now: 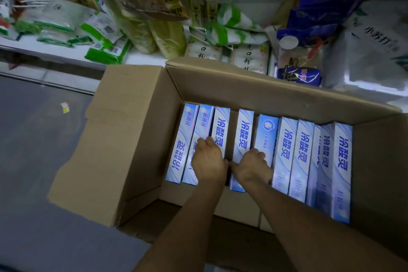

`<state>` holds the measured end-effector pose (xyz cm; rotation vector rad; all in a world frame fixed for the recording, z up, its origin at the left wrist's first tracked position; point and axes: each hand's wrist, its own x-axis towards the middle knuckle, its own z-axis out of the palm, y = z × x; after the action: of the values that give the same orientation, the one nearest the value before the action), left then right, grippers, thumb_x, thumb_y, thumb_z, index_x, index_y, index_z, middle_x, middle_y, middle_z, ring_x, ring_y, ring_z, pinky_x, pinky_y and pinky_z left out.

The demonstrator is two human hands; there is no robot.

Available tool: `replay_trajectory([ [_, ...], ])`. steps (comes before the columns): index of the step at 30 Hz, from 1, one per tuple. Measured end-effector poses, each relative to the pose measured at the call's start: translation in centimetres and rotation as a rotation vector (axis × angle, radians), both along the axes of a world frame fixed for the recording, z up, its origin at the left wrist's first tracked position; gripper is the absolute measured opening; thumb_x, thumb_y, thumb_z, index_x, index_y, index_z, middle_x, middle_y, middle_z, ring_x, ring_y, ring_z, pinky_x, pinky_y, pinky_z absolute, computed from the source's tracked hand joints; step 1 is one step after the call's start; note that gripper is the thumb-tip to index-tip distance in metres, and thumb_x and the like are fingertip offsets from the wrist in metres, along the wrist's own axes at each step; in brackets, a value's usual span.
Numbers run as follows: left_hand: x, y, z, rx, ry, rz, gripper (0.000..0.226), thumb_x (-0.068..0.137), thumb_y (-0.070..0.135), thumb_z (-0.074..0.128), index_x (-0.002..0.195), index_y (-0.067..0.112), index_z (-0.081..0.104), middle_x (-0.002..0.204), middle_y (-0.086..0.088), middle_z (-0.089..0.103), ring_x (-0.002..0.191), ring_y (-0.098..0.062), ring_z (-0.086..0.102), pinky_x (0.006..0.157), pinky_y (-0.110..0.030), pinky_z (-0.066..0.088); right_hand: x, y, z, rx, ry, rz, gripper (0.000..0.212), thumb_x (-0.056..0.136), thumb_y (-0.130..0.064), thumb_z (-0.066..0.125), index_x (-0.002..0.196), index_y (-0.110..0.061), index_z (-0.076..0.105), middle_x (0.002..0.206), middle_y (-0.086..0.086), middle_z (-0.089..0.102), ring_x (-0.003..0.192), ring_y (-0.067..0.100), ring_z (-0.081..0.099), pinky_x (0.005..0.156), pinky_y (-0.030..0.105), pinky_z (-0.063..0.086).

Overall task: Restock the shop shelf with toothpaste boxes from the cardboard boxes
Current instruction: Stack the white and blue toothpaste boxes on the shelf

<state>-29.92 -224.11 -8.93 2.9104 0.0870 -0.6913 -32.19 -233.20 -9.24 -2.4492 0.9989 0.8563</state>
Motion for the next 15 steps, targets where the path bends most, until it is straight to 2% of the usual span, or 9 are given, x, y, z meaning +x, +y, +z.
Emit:
replay_trajectory([
  [4, 1.1, -0.5, 0.1, 0.121, 0.047, -0.097, 0.050, 0.082, 0.048, 0.066, 0.115, 0.012, 0.055, 0.112, -0.005, 0.061, 0.107, -0.021, 0.057, 0.067, -0.029, 0.037, -0.2, -1.1, 0.7, 0.089, -0.007, -0.097, 0.068, 0.074, -0.061, 0.065, 0.119, -0.012, 0.049, 0.120, 0.007, 0.054, 0.110, 0.027, 0.058, 0.081, 0.032, 0.043],
  [7, 1.8, -0.4, 1.4, 0.065, 0.125, -0.032, 0.049, 0.080, 0.050, 0.066, 0.112, 0.014, 0.058, 0.113, -0.004, 0.064, 0.108, -0.023, 0.059, 0.070, -0.028, 0.037, -1.4, -2.6, 1.7, 0.242, -0.054, -0.222, 0.064, 0.074, -0.058, 0.064, 0.118, -0.012, 0.053, 0.119, 0.007, 0.055, 0.109, 0.027, 0.057, 0.087, 0.034, 0.047],
  [9, 1.7, 0.1, 2.4, -0.070, 0.192, 0.108, 0.050, 0.077, 0.052, 0.068, 0.110, 0.014, 0.061, 0.113, -0.006, 0.065, 0.109, -0.027, 0.061, 0.072, -0.028, 0.038, -2.5, -4.1, 2.7, 0.355, -0.115, -0.289, 0.055, 0.072, -0.053, 0.066, 0.108, -0.011, 0.059, 0.112, 0.009, 0.059, 0.102, 0.027, 0.059, 0.082, 0.030, 0.046],
  [11, 1.0, 0.8, 3.3, -0.288, 0.241, 0.287, 0.042, 0.076, 0.047, 0.070, 0.099, 0.012, 0.067, 0.101, -0.009, 0.068, 0.104, -0.028, 0.064, 0.074, -0.028, 0.044, -3.6, -6.2, 4.1, 0.439, -0.170, -0.309, 0.028, 0.075, -0.041, 0.071, 0.080, -0.016, 0.059, 0.091, 0.007, 0.059, 0.084, 0.022, 0.057, 0.070, 0.024, 0.040],
  [13, -0.3, 0.9, 4.8, -0.522, 0.274, 0.423, 0.025, 0.079, 0.035, 0.073, 0.081, 0.011, 0.067, 0.089, -0.009, 0.069, 0.094, -0.026, 0.067, 0.073, -0.029, 0.049, -4.6, -8.0, 6.1, 0.524, -0.206, -0.321, 0.033, 0.079, -0.025, 0.073, 0.060, -0.017, 0.048, 0.070, 0.002, 0.051, 0.064, 0.015, 0.049, 0.055, 0.021, 0.035],
  [15, -1.7, 0.5, 7.0, -0.672, 0.309, 0.517, 0.019, 0.082, 0.023, 0.071, 0.074, 0.011, 0.059, 0.090, -0.010, 0.068, 0.084, -0.023, 0.065, 0.072, -0.030, 0.049, -5.6, -9.7, 8.4, 0.597, -0.228, -0.312, 0.030, 0.079, -0.017, 0.073, 0.062, -0.010, 0.050, 0.066, 0.005, 0.050, 0.058, 0.014, 0.046, 0.046, 0.017, 0.033],
])
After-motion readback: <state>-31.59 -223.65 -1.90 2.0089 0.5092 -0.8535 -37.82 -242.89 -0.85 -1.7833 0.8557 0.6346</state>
